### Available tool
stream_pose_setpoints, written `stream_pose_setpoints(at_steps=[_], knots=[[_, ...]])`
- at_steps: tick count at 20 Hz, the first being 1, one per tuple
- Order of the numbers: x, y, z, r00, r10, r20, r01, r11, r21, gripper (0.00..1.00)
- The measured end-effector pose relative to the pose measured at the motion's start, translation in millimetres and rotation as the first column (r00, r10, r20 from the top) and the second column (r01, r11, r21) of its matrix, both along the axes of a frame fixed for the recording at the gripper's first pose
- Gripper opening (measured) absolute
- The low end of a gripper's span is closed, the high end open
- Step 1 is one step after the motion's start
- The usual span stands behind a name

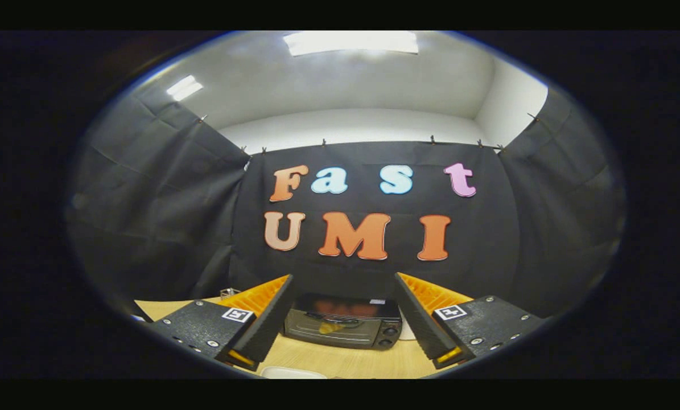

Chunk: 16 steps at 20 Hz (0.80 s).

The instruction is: Open the toaster oven, put the food inside, and close the toaster oven door.

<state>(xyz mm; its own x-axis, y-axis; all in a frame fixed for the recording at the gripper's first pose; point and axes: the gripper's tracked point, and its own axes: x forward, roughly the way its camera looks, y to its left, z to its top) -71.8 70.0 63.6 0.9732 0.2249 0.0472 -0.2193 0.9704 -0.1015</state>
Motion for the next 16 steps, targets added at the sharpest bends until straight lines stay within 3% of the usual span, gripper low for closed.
stream_pose_setpoints(at_steps=[16], knots=[[-23, -18, 8, 1.000, -0.021, 0.009, 0.021, 0.998, 0.052, 1.00]])
